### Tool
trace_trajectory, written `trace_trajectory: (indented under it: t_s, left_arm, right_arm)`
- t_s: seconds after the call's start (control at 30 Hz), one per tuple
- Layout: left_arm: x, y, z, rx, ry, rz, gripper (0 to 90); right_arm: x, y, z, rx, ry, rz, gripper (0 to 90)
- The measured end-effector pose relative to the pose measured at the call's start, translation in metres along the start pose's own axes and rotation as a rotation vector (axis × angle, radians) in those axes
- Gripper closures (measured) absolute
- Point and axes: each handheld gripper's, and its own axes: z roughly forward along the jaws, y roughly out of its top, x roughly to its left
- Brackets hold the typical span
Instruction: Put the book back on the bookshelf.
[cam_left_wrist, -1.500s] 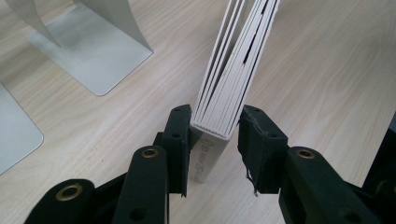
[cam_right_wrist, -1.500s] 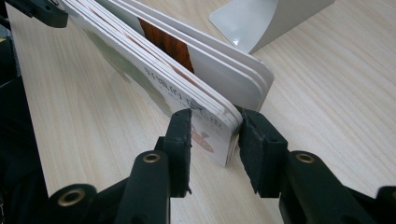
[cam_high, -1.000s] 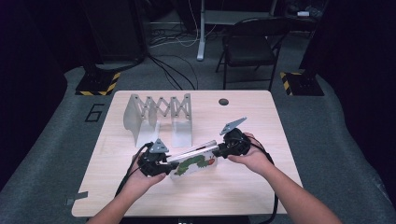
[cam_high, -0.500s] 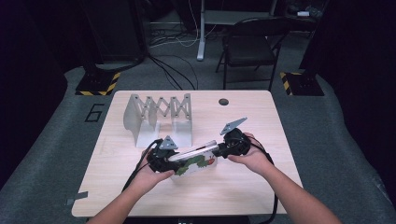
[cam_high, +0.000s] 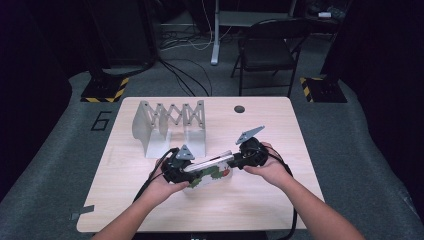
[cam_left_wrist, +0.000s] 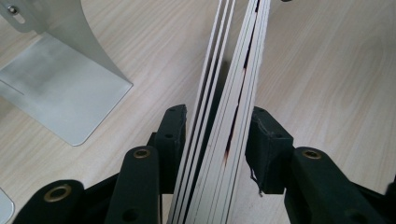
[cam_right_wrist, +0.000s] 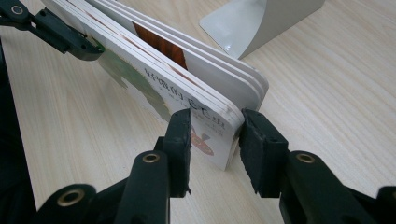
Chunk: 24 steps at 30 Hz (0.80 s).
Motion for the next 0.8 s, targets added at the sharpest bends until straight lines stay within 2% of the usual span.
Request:
trace_trajectory:
  t_s: [0.1,0.2,0.27,0.33,0.47,0.8]
  left_arm:
    - [-0.0004,-0.0007,0.0006,0.002,-0.009,-0.002,61.2]
    - [-0.0009,-0.001,0.0019,0.023,0.001,0.01,61.4]
    - [-0.0002,-0.0009,0.0027,0.033,-0.012,0.011,61.7]
    - [-0.0008,-0.0011,0.0043,0.028,-0.013,0.004,62.4]
    - [-0.0012,-0.0007,0.0041,0.038,-0.015,0.025,65.0]
    - [-0.0061,-0.0004,0.0031,0.052,-0.025,0.048,69.6]
  right_arm:
    - [0.0001,-0.0003,-0.0004,0.002,0.004,0.0,64.1]
    - [-0.0002,-0.0008,0.0001,-0.006,0.005,0.0,64.0]
    - [0.0,-0.0006,0.0004,-0.006,0.005,0.006,63.9]
    - [-0.0001,-0.0005,0.0003,-0.001,0.003,0.005,63.8]
    - [-0.0006,-0.0003,0.0004,0.003,0.006,0.001,63.5]
    - [-0.0002,0.0,0.001,0.008,0.006,0.001,63.2]
